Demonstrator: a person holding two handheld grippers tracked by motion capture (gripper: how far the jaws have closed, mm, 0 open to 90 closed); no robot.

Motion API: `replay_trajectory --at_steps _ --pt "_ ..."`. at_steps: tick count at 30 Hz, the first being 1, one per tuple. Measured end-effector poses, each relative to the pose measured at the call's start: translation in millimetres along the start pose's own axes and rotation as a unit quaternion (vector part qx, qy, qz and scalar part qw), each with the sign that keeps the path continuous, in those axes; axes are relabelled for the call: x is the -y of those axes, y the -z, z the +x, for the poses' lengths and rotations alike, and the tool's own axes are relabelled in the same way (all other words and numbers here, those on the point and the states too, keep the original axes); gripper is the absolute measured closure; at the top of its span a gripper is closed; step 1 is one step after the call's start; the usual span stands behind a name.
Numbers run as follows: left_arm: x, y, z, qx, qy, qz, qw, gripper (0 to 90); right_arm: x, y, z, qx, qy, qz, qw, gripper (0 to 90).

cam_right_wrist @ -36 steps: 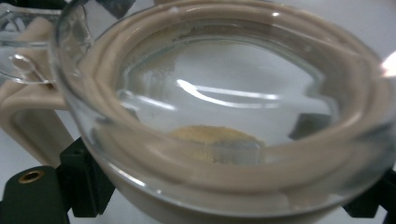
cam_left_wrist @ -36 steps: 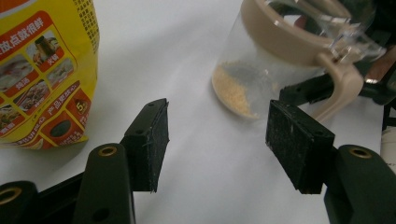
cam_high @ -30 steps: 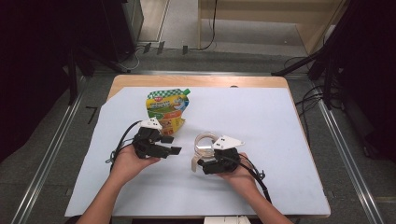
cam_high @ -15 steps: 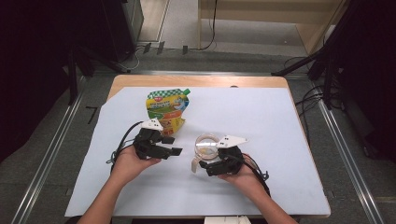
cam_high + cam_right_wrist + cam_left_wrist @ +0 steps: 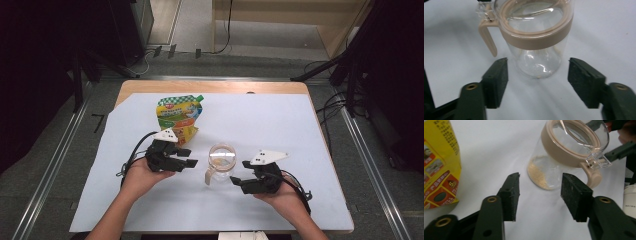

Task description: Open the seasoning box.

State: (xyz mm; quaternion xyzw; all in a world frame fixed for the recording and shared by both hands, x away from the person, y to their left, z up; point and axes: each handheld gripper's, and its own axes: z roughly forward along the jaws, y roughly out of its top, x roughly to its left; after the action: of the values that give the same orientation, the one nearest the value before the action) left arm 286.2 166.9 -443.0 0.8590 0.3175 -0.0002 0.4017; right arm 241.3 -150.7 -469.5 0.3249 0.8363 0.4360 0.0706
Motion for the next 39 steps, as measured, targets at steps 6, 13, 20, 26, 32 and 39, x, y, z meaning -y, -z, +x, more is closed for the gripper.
replay_trajectory --at_steps 6,13,20,26,32,39 --pt "-4.4 -4.7 -7.0 0.019 -0.006 0.005 0.9998 66.9 -3.8 14.2 -9.6 -0.009 -0.016 -0.019 0.9997 57.9" --pt "-6.6 -5.9 -13.7 0.026 -0.019 0.004 0.9995 82.3 -5.3 11.3 -11.4 -0.002 -0.017 -0.019 0.9997 77.1" --pt "-8.3 -15.0 -22.3 0.033 -0.033 0.020 0.9987 90.0 -5.3 5.3 -9.1 0.000 -0.015 -0.005 0.9999 89.5" --pt "-9.0 -26.7 -28.3 0.035 -0.041 0.036 0.9979 90.0 -5.0 0.2 -8.4 -0.002 -0.030 0.003 0.9995 90.0" --pt "-9.1 -28.8 -30.1 0.036 -0.042 0.040 0.9977 90.0 -6.0 -4.4 -3.4 -0.002 -0.023 0.008 0.9997 90.0" --pt "-9.3 -34.5 -36.3 0.034 -0.049 0.049 0.9970 90.0 -4.7 -6.0 -3.9 0.002 -0.023 0.009 0.9997 90.0"
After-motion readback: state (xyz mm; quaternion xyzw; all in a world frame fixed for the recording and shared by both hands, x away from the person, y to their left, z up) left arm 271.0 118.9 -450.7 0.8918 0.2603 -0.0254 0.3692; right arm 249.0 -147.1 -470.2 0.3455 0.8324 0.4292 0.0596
